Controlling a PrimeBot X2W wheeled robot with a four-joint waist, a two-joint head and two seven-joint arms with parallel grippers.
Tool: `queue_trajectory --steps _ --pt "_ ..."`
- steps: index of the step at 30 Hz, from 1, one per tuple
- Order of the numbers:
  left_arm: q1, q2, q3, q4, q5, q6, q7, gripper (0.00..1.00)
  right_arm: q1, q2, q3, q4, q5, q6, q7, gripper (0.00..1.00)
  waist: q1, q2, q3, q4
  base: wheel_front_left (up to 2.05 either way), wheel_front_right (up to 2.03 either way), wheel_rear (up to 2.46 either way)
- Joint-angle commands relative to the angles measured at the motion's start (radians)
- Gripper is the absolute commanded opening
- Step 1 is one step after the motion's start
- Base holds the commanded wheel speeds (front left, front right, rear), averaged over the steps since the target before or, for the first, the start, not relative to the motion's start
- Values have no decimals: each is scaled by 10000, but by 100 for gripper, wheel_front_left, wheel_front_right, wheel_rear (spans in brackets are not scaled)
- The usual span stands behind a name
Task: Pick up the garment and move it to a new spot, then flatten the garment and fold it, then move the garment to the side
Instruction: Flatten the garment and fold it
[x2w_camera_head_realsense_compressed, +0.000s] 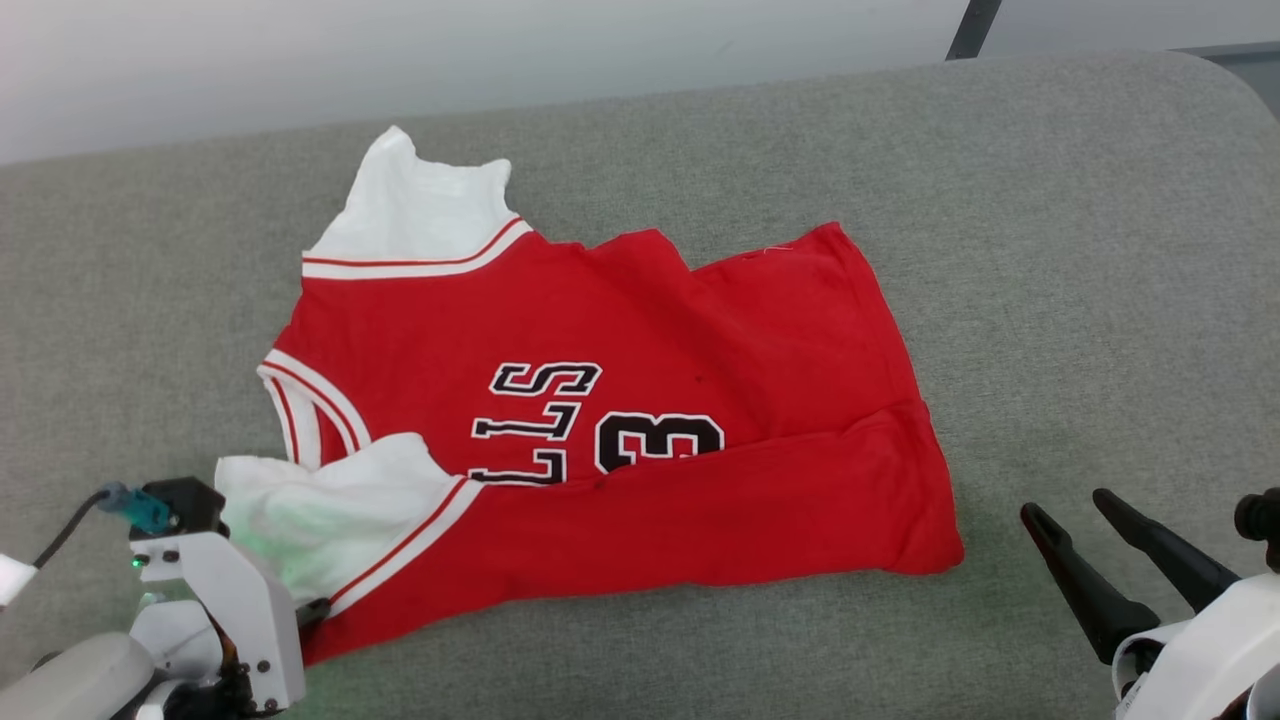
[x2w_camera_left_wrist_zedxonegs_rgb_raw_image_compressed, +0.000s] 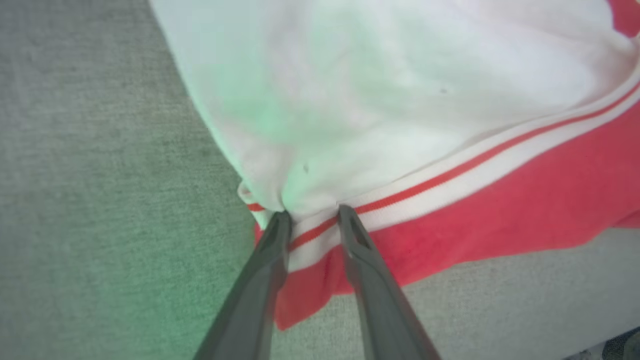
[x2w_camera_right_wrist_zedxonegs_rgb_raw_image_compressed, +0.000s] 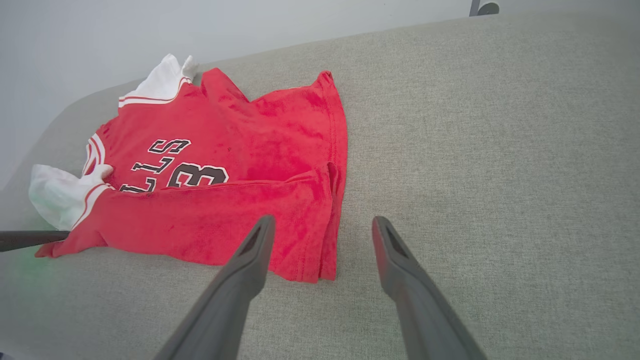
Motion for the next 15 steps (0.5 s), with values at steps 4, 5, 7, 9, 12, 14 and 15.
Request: queue_trajectory --steps 4,5,7,9,12,14,15 --pt "154 -546 -348 816 -49 -260 291 0 -144 -18 88 11 107 -7 98 100 0 -1 53 70 0 0 0" --pt "112 -582 -384 910 18 -361 281 0 -180 -16 103 15 136 -7 103 100 0 -1 60 81 0 0 0" --pt "39 -702 -363 1086 -5 -492 251 0 -220 -50 138 19 181 -8 190 100 0 -1 73 119 0 0 0" --pt "-19 -798 -366 1227 -4 -589 260 0 -244 -88 181 21 232 -7 298 100 0 -1 87 161 0 0 0" --pt "-86 -907 -386 1375 23 -631 293 0 -316 -115 209 49 288 -7 564 100 0 -1 116 236 0 0 0" --pt "-172 -974 -369 1408 111 -672 205 0 -326 -149 249 118 301 -7 918 100 0 -1 130 298 0 0 0" --pt "-225 -1021 -379 1424 151 -691 210 0 -347 -161 264 153 309 -7 1117 100 0 -1 141 348 0 0 0"
